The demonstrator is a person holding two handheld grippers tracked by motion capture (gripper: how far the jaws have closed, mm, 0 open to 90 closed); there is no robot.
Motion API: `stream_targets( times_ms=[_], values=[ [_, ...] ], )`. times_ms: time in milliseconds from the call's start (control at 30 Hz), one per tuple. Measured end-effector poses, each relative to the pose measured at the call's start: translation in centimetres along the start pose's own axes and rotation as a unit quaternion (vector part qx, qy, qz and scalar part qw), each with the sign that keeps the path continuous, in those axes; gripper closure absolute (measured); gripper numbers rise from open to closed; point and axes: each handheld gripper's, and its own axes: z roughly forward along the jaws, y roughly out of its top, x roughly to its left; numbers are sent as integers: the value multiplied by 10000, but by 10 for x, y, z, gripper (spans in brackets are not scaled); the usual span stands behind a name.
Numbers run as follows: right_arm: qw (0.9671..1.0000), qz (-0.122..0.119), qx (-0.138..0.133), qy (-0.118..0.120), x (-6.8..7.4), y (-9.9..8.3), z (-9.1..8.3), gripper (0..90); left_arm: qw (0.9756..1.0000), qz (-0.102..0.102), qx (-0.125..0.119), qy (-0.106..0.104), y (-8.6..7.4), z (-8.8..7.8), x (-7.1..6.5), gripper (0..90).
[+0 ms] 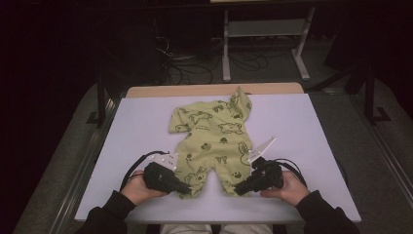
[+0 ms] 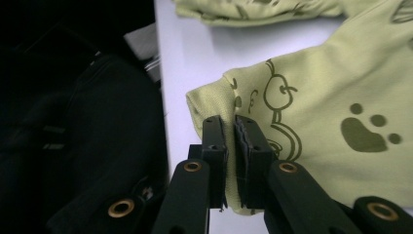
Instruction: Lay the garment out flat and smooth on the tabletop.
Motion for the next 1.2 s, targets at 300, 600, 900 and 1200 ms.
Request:
stream_targets(
  times_ms=[300,600,900,1200],
  values=[
    [9970,11,597,486,4,-10,11,818,9973,11,437,-586,-4,10,-3,876],
    [9936,198,928,616,2,-11,18,703,9955,-68,600,-732,-6,15,0,861],
    [9968,83,601,522,3,-6,-3,586,9967,-144,266,-748,-7,-3,3,799],
    [9971,423,-414,-482,-10,-2,-27,463,9942,-936,-452,259,-19,-23,27,609]
  ],
)
